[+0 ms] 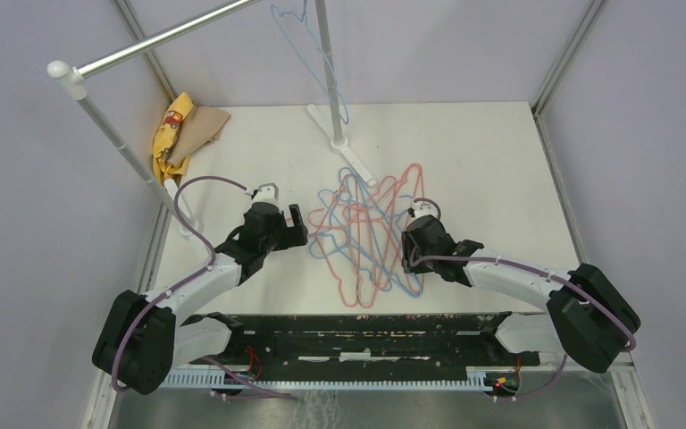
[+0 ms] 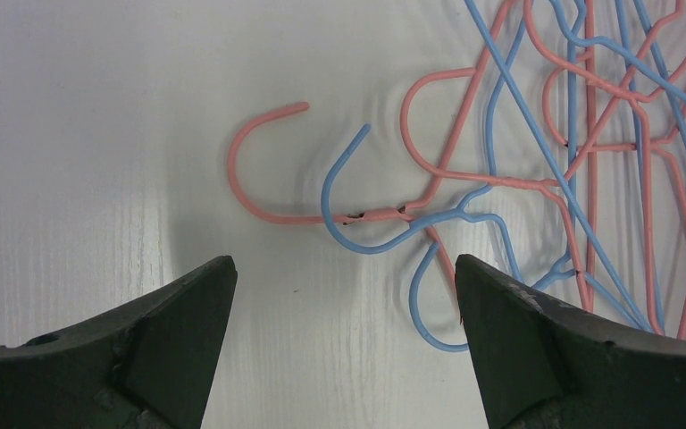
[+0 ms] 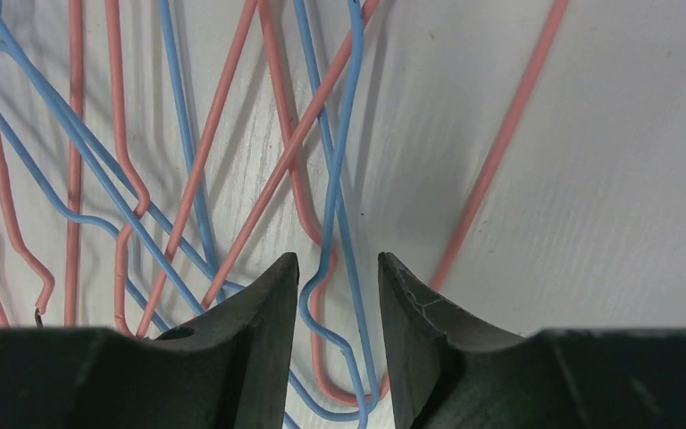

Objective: Organize the hangers

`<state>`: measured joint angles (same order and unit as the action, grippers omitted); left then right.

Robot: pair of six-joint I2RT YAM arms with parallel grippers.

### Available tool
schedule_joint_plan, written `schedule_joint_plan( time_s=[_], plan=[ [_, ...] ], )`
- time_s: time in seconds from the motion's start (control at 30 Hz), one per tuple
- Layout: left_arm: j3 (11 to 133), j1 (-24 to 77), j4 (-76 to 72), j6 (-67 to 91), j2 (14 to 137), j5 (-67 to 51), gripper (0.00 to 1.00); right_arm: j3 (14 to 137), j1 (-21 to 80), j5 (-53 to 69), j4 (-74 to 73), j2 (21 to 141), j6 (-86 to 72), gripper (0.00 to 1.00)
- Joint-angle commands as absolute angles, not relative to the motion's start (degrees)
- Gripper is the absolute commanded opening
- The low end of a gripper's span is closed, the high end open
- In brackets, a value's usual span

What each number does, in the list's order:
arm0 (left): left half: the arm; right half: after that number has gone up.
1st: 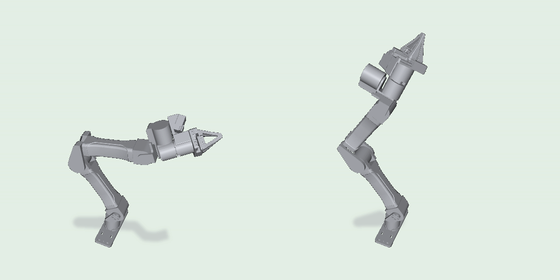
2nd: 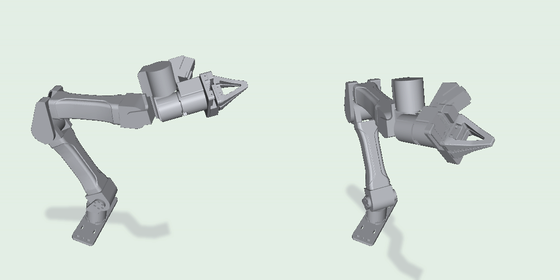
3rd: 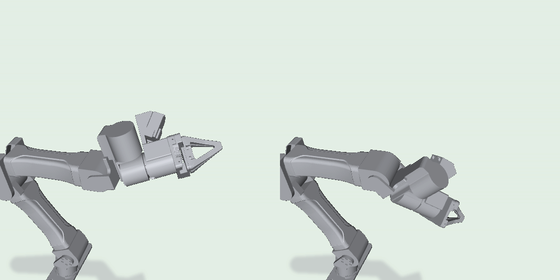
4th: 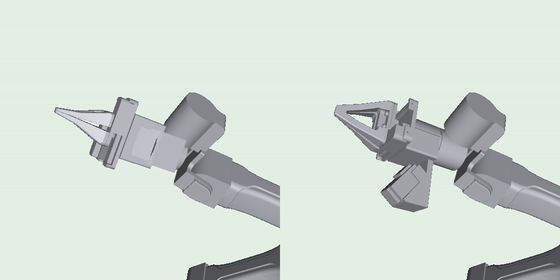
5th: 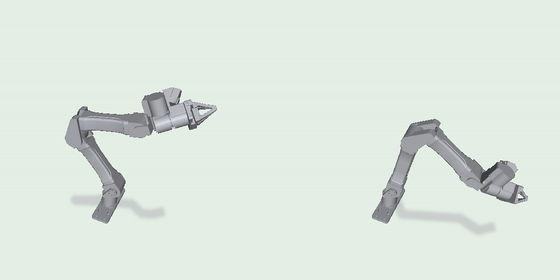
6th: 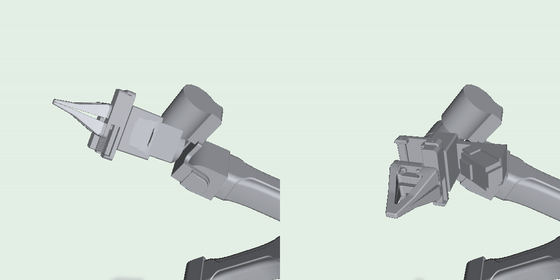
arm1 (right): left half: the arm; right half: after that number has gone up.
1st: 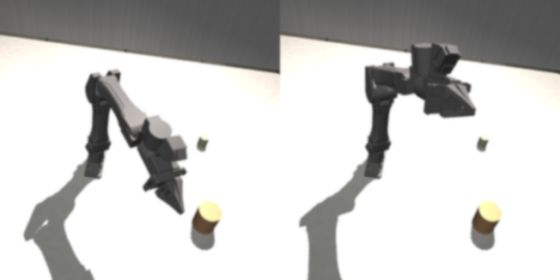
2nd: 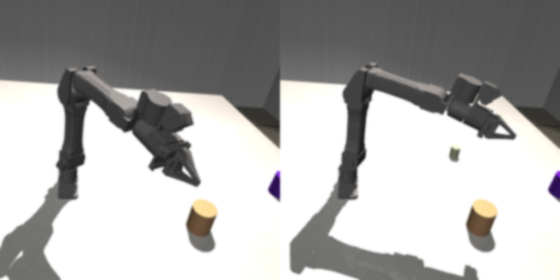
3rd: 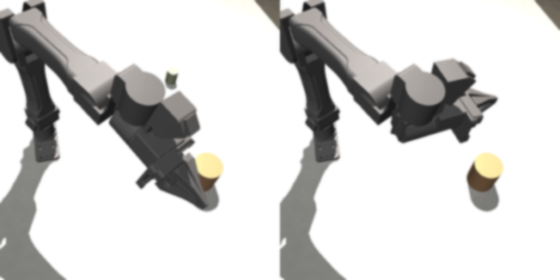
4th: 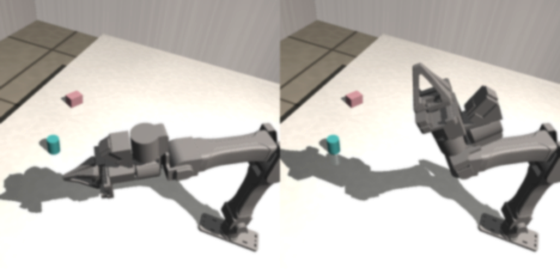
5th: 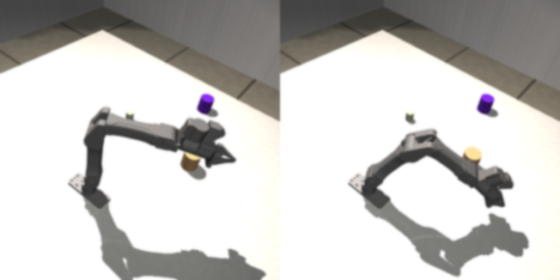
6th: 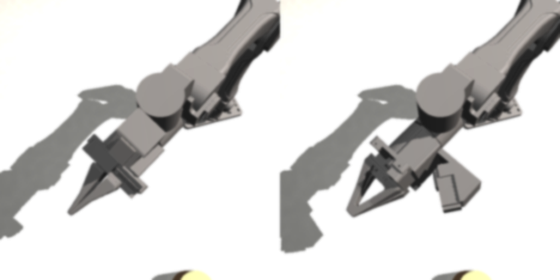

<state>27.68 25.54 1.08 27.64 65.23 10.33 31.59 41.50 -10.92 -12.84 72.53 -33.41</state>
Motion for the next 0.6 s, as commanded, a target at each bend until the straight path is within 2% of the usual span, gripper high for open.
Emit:
schedule_joint_plan(
  time_s=[0.0, 0.2, 0.27, 0.4, 0.53, 0.57],
  plan=[
    [28.7, 25.7, -2.2, 30.2, 65.9, 10.0, 0.99, 33.1, 41.3, -9.7, -8.7, 74.3, -33.8, 0.47],
    [28.4, 25.8, -2.5, 30.2, 66.3, 10.1, 0.99, 33.2, 41.0, -9.6, -7.1, 77.9, -33.9, 0.47],
    [28.1, 25.8, -2.6, 30.2, 66.5, 10.2, 0.99, 33.0, 41.0, -9.7, -6.6, 78.9, -33.9, 0.44],
    [27.8, 25.8, -2.6, 30.3, 66.7, 10.3, 0.99, 33.0, 40.9, -9.7, -6.6, 78.9, -33.8, 0.26],
    [27.7, 25.8, -2.6, 30.6, 66.5, 10.1, 0.99, 33.3, 40.8, -11.0, -9.0, 75.9, -33.2, 0.02],
    [27.7, 25.8, -2.6, 30.6, 66.3, 10.1, 0.99, 33.3, 40.9, -11.8, -10.4, 74.9, -33.0, 0.01]
  ],
)
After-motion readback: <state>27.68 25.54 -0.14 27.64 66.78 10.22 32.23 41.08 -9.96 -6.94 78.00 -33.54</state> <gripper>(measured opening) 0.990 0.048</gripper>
